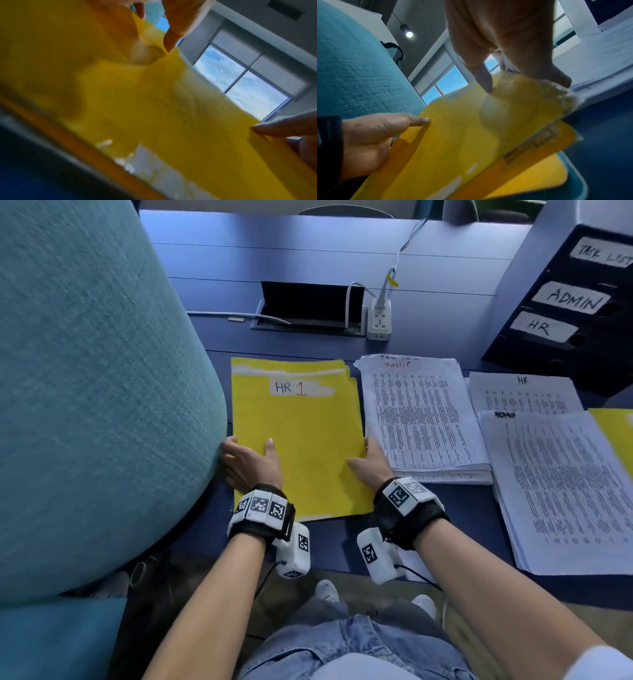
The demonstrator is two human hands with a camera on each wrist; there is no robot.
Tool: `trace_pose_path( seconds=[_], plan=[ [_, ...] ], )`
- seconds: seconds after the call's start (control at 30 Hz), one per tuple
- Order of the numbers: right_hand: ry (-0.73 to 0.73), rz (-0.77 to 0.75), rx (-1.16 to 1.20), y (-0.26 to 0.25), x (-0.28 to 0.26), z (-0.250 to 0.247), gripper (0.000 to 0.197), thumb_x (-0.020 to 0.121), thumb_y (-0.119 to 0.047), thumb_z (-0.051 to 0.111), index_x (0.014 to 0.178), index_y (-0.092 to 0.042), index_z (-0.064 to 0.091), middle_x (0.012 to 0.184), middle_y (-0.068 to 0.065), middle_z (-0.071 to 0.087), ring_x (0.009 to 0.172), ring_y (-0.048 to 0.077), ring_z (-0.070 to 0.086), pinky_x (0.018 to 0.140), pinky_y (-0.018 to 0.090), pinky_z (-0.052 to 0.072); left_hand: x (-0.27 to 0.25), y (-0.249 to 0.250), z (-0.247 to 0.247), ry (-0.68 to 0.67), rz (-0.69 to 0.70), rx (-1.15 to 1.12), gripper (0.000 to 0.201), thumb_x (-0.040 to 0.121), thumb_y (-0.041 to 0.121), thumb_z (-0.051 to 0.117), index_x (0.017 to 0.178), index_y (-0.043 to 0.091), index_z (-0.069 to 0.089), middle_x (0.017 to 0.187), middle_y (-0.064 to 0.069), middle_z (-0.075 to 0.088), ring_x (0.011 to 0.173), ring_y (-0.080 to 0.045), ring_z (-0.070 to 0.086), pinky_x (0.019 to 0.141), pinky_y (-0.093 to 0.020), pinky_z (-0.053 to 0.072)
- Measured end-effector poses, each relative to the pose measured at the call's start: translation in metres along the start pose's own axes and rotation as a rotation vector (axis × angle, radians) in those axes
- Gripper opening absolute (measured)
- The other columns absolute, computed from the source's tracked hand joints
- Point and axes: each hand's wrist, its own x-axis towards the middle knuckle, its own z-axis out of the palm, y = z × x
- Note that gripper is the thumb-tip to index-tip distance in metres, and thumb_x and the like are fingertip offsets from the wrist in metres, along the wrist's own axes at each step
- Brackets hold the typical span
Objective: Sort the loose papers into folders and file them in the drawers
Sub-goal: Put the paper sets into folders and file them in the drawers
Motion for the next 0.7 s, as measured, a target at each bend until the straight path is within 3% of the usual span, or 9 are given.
trace_pose_path(
  seconds=[0.07, 0.17, 0.3, 0.4, 0.57, 0.7],
  plan=[
    [0.055, -0.087, 0.041, -0.006, -0.006, -0.007, 0.035, 0.091, -0.003, 0.048, 0.125, -0.005, 0.040, 0.111, 0.010, 0.055, 0.095, 0.024, 0.056, 0.086, 0.033, 0.048, -0.004, 0.005, -0.003, 0.056, -0.004, -0.093, 0.057, 0.082, 0.032, 0.067, 0.124, 0.007, 0.037, 0.129, -0.019, 0.045, 0.118, -0.034, 0.045, 0.095, -0.042, 0.033],
    [0.136, -0.189, 0.128, -0.015, -0.012, -0.022, 0.030, 0.092, -0.004, 0.049, 0.122, -0.006, 0.044, 0.105, 0.006, 0.056, 0.095, 0.023, 0.057, 0.088, 0.036, 0.049, -0.008, 0.017, -0.006, 0.058, 0.020, -0.248, 0.059, 0.081, 0.029, 0.068, 0.126, 0.007, 0.037, 0.132, -0.017, 0.041, 0.122, -0.032, 0.041, 0.098, -0.041, 0.030],
    [0.297, -0.184, 0.142, -0.010, -0.014, -0.051, 0.028, 0.093, -0.004, 0.049, 0.121, -0.003, 0.047, 0.102, 0.003, 0.055, 0.089, 0.016, 0.051, 0.074, 0.019, 0.041, -0.016, 0.036, 0.006, -0.194, 0.182, -0.240, 0.070, 0.078, 0.033, 0.070, 0.132, 0.010, 0.033, 0.136, -0.015, 0.035, 0.126, -0.030, 0.037, 0.103, -0.043, 0.031],
    [0.391, -0.098, 0.124, 0.013, -0.012, -0.073, 0.026, 0.093, -0.004, 0.049, 0.119, -0.001, 0.049, 0.101, 0.006, 0.054, 0.090, 0.019, 0.052, 0.075, 0.022, 0.039, -0.028, 0.043, 0.023, -0.456, 0.339, -0.076, 0.093, 0.071, 0.047, 0.074, 0.142, 0.014, 0.025, 0.143, -0.017, 0.026, 0.133, -0.030, 0.029, 0.109, -0.043, 0.027],
    [0.436, 0.039, 0.003, 0.048, -0.007, -0.094, 0.028, 0.093, -0.006, 0.049, 0.119, 0.001, 0.051, 0.117, 0.018, 0.059, 0.102, 0.029, 0.056, 0.081, 0.028, 0.040, -0.056, 0.029, 0.043, -0.878, 0.445, 0.287, 0.124, 0.060, 0.057, 0.076, 0.149, 0.021, -0.002, 0.153, -0.017, -0.020, 0.143, -0.034, -0.011, 0.116, -0.043, 0.002],
    [0.413, 0.103, -0.054, 0.051, -0.007, -0.097, 0.033, 0.094, -0.007, 0.046, 0.125, 0.000, 0.049, 0.126, 0.018, 0.055, 0.113, 0.033, 0.053, 0.088, 0.031, 0.040, -0.067, 0.014, 0.049, -1.007, 0.616, 0.637, 0.138, 0.057, 0.066, 0.072, 0.145, 0.017, -0.023, 0.145, -0.018, -0.037, 0.135, -0.031, -0.033, 0.113, -0.042, -0.013]
  ],
)
